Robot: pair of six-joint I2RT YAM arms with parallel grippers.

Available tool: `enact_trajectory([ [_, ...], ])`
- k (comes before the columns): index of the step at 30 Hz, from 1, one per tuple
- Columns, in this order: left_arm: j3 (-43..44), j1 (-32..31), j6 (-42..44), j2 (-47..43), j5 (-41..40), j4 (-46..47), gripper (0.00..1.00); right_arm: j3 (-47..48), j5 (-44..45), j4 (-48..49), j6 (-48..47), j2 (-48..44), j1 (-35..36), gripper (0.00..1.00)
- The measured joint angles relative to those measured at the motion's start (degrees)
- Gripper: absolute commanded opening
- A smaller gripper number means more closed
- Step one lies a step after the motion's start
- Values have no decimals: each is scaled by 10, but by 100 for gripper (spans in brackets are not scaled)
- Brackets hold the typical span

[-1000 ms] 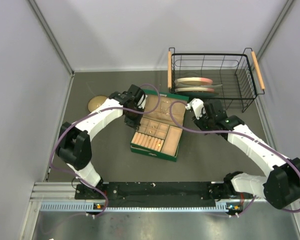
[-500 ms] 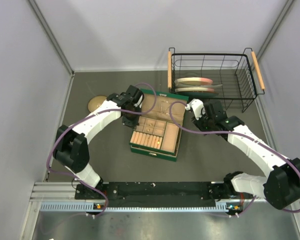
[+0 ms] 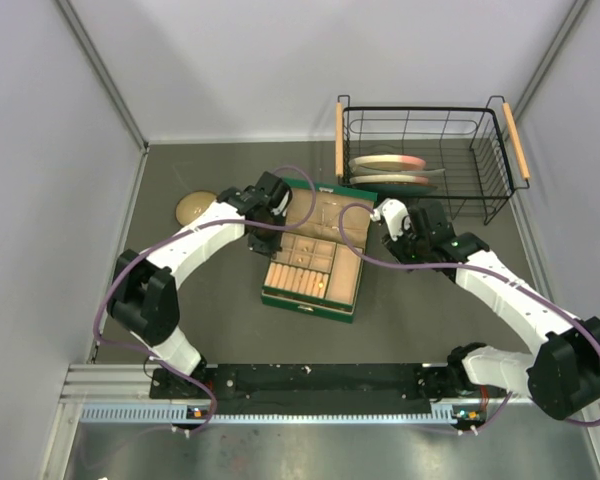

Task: Organize the mixed jewelry

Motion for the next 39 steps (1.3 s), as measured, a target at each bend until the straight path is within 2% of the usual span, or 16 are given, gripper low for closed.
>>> enact_trajectory([
  [39,-7,-13,-1,23,-27,16,0,-10,-14,0,1,-22,0,36],
])
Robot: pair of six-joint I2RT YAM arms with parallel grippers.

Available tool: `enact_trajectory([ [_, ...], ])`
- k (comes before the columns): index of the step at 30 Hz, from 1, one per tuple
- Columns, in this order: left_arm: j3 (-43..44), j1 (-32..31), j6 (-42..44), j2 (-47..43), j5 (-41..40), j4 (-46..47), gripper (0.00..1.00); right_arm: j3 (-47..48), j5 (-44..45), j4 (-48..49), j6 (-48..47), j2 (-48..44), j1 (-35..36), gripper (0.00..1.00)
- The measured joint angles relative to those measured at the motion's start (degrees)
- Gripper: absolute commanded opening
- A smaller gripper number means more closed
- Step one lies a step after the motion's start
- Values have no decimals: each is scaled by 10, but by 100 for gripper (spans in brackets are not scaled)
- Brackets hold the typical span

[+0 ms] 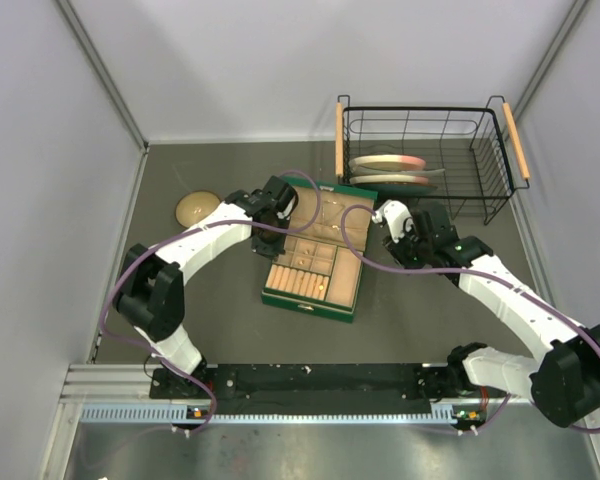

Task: Organize the mixed jewelry

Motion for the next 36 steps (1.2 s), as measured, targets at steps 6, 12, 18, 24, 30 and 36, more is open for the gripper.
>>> enact_trajectory([
  [6,0,-1,-2,0,-3,0,0,0,0,0,0,0,0,36],
  [12,-1,-1,-3,0,-4,0,0,-7,-1,0,0,-3,0,35],
  [18,-3,-1,-7,0,-4,3,0,-7,-2,0,0,-3,0,36],
  [24,-11,0,-16,0,-6,7,0,-7,-2,0,0,-3,0,36],
  [30,-17,0,-20,-3,-8,12,0,-7,-3,0,0,-4,0,36],
  [36,-29,1,-26,-10,-9,19,0,-7,-3,0,0,-4,0,36],
])
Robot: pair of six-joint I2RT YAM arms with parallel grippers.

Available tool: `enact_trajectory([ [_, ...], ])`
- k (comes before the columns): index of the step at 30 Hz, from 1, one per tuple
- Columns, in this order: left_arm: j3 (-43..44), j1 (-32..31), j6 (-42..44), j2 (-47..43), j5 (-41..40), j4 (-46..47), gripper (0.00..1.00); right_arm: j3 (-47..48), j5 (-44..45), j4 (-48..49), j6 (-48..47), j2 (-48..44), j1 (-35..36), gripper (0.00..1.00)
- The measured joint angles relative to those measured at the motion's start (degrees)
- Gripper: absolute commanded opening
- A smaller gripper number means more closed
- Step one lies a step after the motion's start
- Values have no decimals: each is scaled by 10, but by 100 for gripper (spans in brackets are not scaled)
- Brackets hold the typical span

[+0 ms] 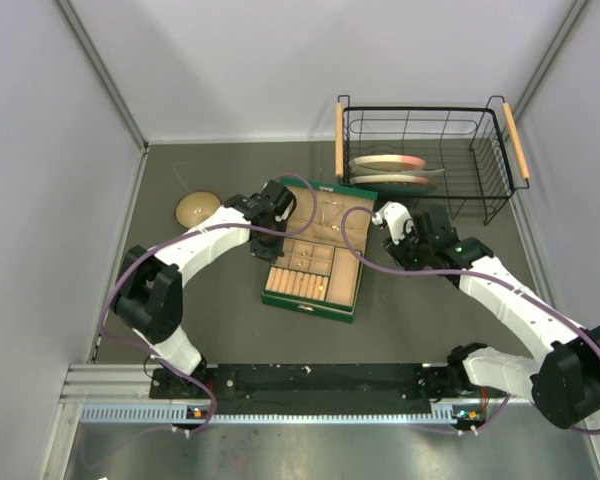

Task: Organize the mixed jewelry

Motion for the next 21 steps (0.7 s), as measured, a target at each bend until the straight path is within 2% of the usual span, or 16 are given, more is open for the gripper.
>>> enact_trajectory([
  [14,-1,2,4,0,4,4,5,-2,-3,0,0,-13,0,36],
  [17,-1,0,5,0,3,4,11,-8,-6,-1,0,-16,0,36],
  [21,-1,-6,10,0,-2,4,39,-11,-8,0,0,-16,0,36],
])
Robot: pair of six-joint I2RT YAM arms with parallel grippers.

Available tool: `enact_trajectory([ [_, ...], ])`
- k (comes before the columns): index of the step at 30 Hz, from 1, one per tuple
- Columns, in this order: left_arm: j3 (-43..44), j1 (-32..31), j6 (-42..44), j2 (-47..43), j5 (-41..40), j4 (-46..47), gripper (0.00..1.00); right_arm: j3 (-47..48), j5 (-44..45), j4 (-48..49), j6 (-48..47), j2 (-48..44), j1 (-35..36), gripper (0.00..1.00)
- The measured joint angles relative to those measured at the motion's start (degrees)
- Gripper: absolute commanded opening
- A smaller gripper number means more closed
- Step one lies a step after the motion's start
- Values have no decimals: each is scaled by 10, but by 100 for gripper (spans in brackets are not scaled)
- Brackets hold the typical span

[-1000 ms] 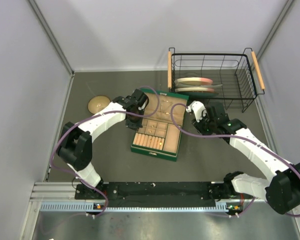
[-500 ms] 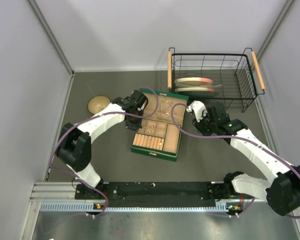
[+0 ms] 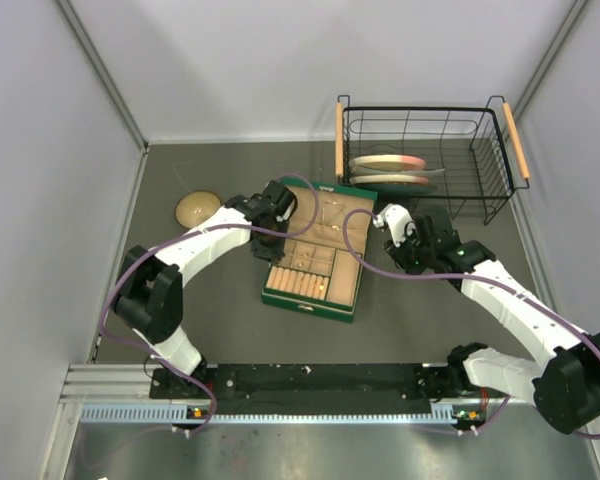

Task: Organize the mixed jewelry

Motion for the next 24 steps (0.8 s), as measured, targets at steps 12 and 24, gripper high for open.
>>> enact_trajectory([
  [12,0,-14,11,-2,-11,18,45,-1,-2,0,0,-9,0,36],
  [24,-44,-15,99,-144,28,53,94,-4,-18,-2,-2,-28,0,66],
])
